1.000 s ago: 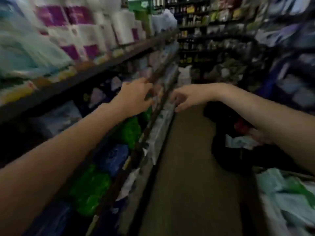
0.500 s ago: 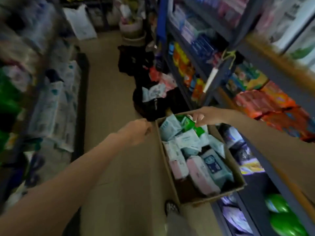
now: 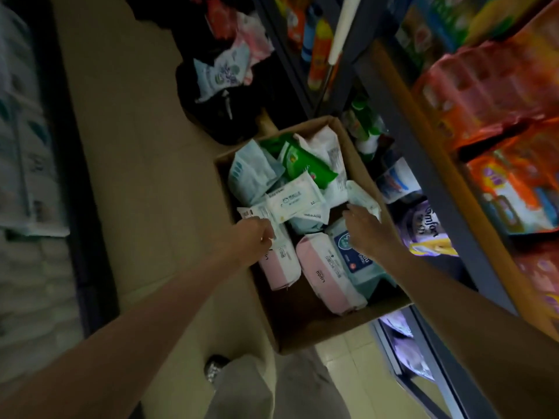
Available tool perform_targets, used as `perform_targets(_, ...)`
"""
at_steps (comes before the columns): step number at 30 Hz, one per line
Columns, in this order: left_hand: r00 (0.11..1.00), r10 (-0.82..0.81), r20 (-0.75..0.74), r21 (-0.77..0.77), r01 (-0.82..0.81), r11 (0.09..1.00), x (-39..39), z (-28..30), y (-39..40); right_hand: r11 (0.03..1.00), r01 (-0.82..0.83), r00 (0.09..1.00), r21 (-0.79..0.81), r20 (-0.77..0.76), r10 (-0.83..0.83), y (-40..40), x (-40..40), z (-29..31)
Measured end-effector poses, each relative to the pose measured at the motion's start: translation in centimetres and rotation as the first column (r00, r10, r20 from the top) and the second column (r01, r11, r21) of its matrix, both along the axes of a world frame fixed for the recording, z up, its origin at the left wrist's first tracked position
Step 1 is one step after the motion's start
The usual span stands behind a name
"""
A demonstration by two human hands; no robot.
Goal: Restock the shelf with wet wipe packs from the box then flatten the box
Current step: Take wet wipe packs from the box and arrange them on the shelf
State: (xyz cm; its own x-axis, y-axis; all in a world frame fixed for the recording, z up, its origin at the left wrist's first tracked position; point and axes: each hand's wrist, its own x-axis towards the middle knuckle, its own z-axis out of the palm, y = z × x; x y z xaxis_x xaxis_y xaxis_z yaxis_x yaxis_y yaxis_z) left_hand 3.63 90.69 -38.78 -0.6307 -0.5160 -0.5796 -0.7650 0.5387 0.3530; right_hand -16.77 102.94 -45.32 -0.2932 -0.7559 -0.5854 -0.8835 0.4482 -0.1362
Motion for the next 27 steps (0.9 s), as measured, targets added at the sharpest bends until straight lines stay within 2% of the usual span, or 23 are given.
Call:
perform_targets(2,1.000,0.020,0.003,0.019,-0.020,1.000,-0.6,-1.1,-0.2,0.993,0.110,0.986,-0.051,0.129,-0.103,-1.2,0.1,-1.0)
perform_targets(4,0.998,0.066,-0.014,0.024,-0.066,0.998,-1.2,-1.9,-0.8,0.967,0.214,0.965,-0.141,0.182,-0.187,-3.3,0.4,-1.5)
perform_targets(8,0.974,0.219,-0.052,0.032,-0.217,0.976,-2.0,-2.9,-2.0,0.974,0.102,0.979,-0.205,0.194,-0.061,-8.1,0.8,-1.9)
perform_targets(10,0.969,0.238,-0.068,0.042,-0.236,0.971,-1.7,-3.2,-2.3,0.968,-0.082,0.994,-0.238,0.055,0.098,-9.7,1.3,-2.7)
perform_targets(12,0.971,0.227,-0.073,0.050,-0.223,0.973,-1.0,-3.6,-2.4,0.938,-0.249,0.968,-0.240,-0.091,0.234,-10.6,2.0,-3.9)
perform_targets(18,0.948,0.317,-0.017,0.092,-0.314,0.945,1.3,-5.7,-2.8,0.900,-0.378,0.898,-0.217,-0.323,0.299,-10.5,3.3,-4.9)
perform_targets(20,0.946,0.324,-0.004,0.103,-0.322,0.941,1.7,-5.9,-2.7,0.917,-0.395,0.901,-0.053,-0.219,0.376,-9.5,3.1,-4.8)
perform_targets(22,0.945,0.326,-0.010,0.103,-0.324,0.941,1.9,-5.9,-2.6,0.922,-0.373,0.918,0.106,-0.104,0.384,-8.4,2.3,-4.9)
perform_targets(27,0.932,0.360,-0.041,0.115,-0.353,0.928,1.6,-6.2,-2.6,0.981,-0.192,0.977,0.012,0.095,0.190,-9.0,0.7,-5.4)
